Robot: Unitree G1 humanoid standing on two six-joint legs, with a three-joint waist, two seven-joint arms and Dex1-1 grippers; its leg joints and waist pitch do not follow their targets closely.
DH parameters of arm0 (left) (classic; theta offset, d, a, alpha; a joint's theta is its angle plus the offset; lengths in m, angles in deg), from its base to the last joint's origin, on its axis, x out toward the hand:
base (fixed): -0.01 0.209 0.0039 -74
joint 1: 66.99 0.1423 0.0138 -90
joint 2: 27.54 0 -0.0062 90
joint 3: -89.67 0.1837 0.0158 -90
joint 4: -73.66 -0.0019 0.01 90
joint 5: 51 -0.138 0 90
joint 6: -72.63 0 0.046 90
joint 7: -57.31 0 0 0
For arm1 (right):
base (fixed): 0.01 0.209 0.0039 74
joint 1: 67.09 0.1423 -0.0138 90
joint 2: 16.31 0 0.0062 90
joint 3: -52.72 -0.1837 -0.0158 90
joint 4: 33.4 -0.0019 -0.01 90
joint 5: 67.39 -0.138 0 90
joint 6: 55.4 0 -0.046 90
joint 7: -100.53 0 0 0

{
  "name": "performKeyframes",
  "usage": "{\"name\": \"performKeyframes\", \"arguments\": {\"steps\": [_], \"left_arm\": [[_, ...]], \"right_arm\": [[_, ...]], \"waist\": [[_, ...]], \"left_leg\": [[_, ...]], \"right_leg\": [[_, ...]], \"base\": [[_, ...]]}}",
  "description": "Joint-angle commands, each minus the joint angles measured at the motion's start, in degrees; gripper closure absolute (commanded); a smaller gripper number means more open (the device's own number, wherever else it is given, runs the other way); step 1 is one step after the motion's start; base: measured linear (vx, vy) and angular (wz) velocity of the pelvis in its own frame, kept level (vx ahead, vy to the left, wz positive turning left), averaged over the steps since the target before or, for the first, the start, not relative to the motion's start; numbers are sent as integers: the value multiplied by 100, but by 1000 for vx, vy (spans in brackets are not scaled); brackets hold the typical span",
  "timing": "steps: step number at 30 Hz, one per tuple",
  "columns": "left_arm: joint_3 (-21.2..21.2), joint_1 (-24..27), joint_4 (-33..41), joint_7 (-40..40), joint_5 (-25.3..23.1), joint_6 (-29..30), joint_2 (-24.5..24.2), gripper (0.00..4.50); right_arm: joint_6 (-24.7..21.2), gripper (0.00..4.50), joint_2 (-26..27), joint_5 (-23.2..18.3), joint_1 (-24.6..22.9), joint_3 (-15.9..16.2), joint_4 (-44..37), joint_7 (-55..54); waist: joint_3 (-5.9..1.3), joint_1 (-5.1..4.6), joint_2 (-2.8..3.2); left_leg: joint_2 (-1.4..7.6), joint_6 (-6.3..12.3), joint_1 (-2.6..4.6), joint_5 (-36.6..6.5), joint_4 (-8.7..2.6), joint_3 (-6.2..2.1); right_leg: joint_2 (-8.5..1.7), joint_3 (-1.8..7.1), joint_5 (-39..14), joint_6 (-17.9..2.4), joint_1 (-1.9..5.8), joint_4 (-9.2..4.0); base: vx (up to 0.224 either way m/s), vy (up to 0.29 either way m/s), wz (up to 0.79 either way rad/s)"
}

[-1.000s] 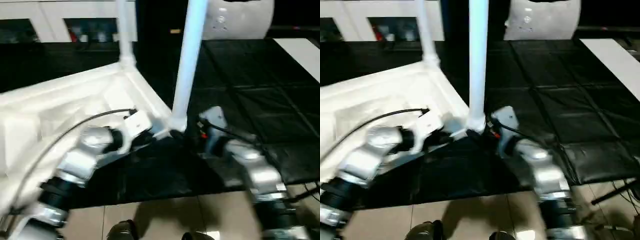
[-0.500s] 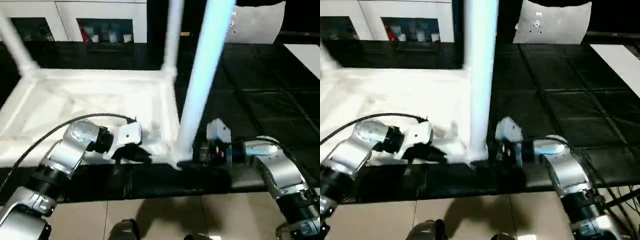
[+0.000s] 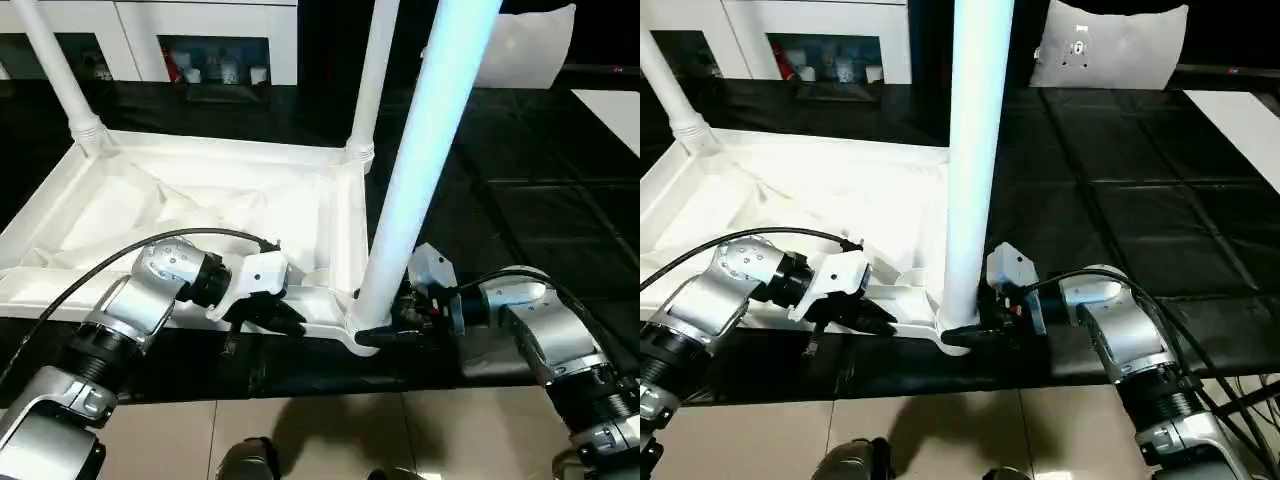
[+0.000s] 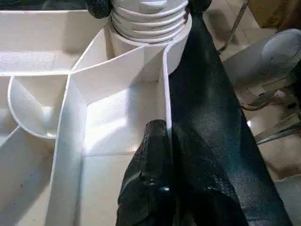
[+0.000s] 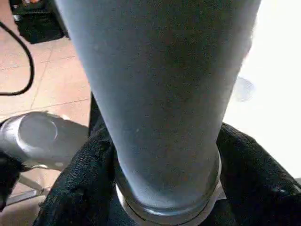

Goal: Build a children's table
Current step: Rotate leg to tighten

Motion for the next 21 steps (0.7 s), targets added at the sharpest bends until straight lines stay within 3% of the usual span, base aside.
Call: {"name": "performKeyframes", "arguments": {"steps": [1, 4, 5, 8, 12, 15, 18, 21], "left_arm": [[169, -43, 6, -240, -25, -116, 17, 450], [122, -18, 16, -163, 9, -71, 32, 450], [52, 39, 104, -40, 61, 83, 61, 450], [-134, 153, 339, 382, 164, 481, 201, 450], [-334, 312, 666, 1165, 105, 1052, 465, 450], [-718, 516, 1091, 2318, 185, 1762, 1086, 450], [-830, 584, 1304, 2994, 17, 2117, 1485, 450], [-1033, 553, 1370, 3959, -192, 2552, 2067, 450]], "right_arm": [[50, 171, -45, -59, 52, 79, 54, 117], [-42, 177, 0, -135, 9, 65, -12, 127], [-243, 178, 51, -254, -91, 29, -181, 74], [-670, 178, 229, -483, -300, -81, -541, -212], [-950, 180, 659, -442, -556, -189, -919, -1090], [-1185, 181, 1342, -30, -655, -284, -897, -2479], [-1352, 181, 1846, 65, -699, -343, -937, -3208], [-1492, 181, 2413, 333, -613, -352, -795, -4096]], "waist": [[-367, -47, -24], [-365, -42, -28], [-367, -38, -5], [-370, -29, -7], [-339, -54, -16], [-308, -151, -20], [-315, -288, -27], [-313, -346, -33]], "left_leg": [[347, 304, 282, -1370, -358, -122], [349, 278, 282, -1402, -368, -126], [349, 269, 283, -1401, -369, -130], [362, 294, 290, -1339, -373, -125], [354, 134, 274, -1627, -421, -143], [349, -223, 276, -2108, -485, -186], [330, -323, 250, -2197, -514, -219], [318, -248, 261, -2125, -492, -184]], "right_leg": [[-335, 188, -583, -1540, 136, -353], [-332, 187, -631, -1528, 134, -353], [-332, 187, -622, -1525, 135, -350], [-318, 189, -455, -1550, 125, -334], [-342, 203, -874, -1475, 117, -389], [-377, 211, -1782, -1234, 88, -465], [-362, 193, -1935, -1039, 91, -500], [-338, 223, -1702, -1007, 57, -525]], "base": [[0, 0, 0], [0, 0, 0], [0, 0, 0], [0, 0, 0], [0, 0, 0], [0, 0, 0], [0, 0, 0], [0, 0, 0]]}}
